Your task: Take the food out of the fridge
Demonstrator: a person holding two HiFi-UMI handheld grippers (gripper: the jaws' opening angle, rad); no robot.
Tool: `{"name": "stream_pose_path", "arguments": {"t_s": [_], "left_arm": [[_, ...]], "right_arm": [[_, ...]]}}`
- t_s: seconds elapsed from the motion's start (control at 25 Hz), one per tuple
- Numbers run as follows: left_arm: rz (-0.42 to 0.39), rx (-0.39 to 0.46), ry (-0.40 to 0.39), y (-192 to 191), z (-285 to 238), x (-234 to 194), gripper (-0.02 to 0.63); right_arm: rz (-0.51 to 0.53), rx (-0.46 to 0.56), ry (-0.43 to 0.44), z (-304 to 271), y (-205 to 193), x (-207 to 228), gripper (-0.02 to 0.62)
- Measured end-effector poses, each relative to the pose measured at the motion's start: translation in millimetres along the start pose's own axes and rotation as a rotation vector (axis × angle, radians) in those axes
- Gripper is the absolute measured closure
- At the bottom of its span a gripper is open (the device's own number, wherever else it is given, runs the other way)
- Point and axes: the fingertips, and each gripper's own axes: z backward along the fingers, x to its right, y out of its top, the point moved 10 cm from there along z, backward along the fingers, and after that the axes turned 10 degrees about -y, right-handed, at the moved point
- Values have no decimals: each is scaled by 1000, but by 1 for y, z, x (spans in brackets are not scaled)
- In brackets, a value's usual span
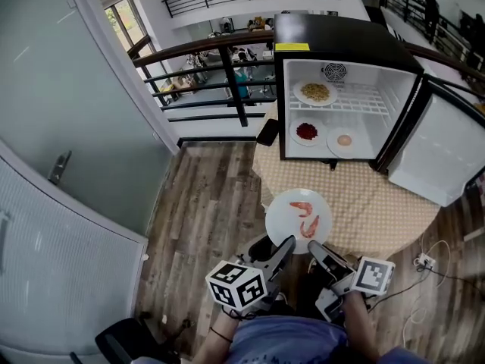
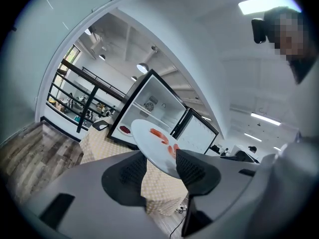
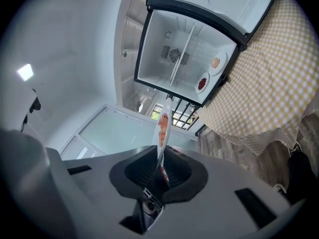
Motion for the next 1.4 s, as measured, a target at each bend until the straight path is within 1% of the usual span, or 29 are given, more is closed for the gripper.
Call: {"name": "stream_pose_path", "arguments": {"t_s": [0.04, 0.08, 0.2, 0.24, 0.28, 0.72, 0.96, 1.16, 1.4], "left_arm": [[-1, -2, -6, -1, 1, 1, 414], [0, -4, -11, -2, 2, 2, 414], [12, -15, -28, -8, 4, 4, 414], [16, -20, -36, -10, 5, 4, 414], [19, -25, -44, -11, 5, 5, 414], [9, -39, -93, -12, 5, 6, 414], [-3, -51, -113, -13, 3, 5, 414], [-5, -51, -119, -12, 0, 3, 414], [-8, -55, -122, -7, 1, -4, 414]], "right_arm": [[5, 5, -14, 2, -3, 2, 551], [1, 14, 15, 4, -5, -4, 551], [-34, 44, 205, 5, -10, -43, 551], [-46, 53, 251, 5, -11, -53, 549], [-54, 59, 271, 6, -13, -58, 548], [-40, 107, 250, 14, -21, -59, 546], [-58, 125, 244, 15, -24, -55, 546], [-55, 136, 237, 14, -22, -56, 546], [-56, 141, 249, 6, -22, -62, 546]]}}
